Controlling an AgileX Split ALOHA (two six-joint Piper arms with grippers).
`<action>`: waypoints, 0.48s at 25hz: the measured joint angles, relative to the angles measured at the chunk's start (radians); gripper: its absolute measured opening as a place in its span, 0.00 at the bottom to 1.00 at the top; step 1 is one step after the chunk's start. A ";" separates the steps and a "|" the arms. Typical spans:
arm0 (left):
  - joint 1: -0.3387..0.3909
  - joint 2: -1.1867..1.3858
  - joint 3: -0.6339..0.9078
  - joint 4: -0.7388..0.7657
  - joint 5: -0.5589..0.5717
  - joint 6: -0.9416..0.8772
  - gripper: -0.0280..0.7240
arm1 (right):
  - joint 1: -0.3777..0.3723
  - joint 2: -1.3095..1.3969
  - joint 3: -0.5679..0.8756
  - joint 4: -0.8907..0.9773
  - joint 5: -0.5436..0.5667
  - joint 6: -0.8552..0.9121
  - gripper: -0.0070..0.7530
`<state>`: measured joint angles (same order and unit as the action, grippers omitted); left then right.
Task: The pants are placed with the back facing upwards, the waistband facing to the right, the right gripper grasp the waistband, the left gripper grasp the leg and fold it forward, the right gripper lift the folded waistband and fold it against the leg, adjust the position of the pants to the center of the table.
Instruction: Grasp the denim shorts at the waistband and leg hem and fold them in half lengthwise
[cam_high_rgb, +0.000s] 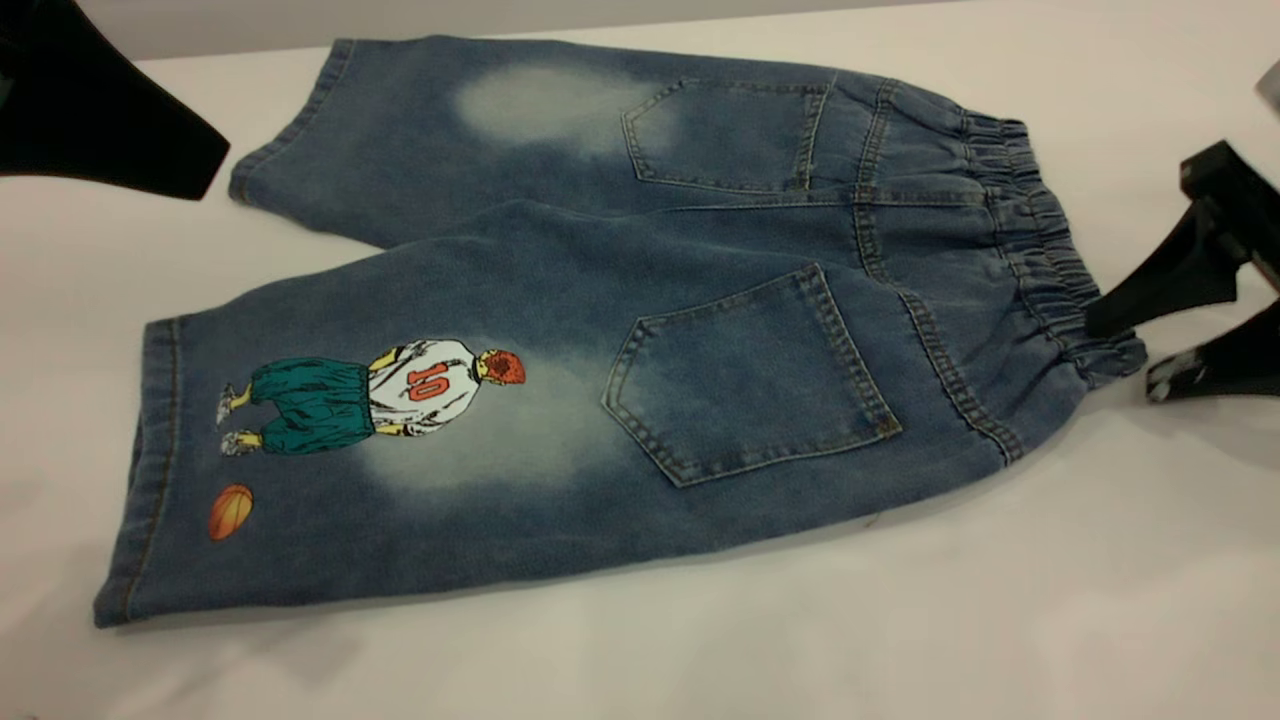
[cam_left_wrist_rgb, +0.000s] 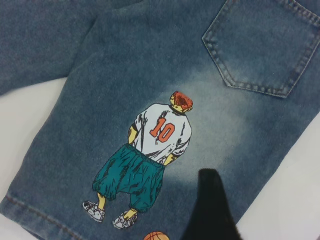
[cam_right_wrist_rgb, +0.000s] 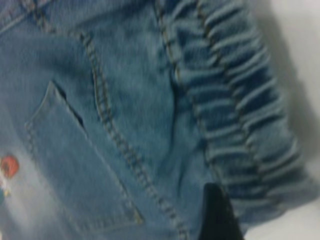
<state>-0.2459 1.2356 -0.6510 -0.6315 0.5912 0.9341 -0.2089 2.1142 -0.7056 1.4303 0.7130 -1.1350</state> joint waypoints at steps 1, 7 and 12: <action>0.000 0.000 0.000 0.000 0.000 0.000 0.65 | 0.001 0.010 0.000 -0.001 0.004 -0.002 0.50; 0.000 0.000 0.000 0.001 0.000 0.000 0.65 | 0.001 0.050 -0.001 0.032 0.013 -0.029 0.49; 0.000 0.000 0.000 0.003 0.000 0.001 0.65 | 0.001 0.051 -0.001 0.103 -0.008 -0.093 0.49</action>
<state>-0.2459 1.2356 -0.6510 -0.6287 0.5912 0.9352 -0.2081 2.1657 -0.7067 1.5336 0.7053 -1.2280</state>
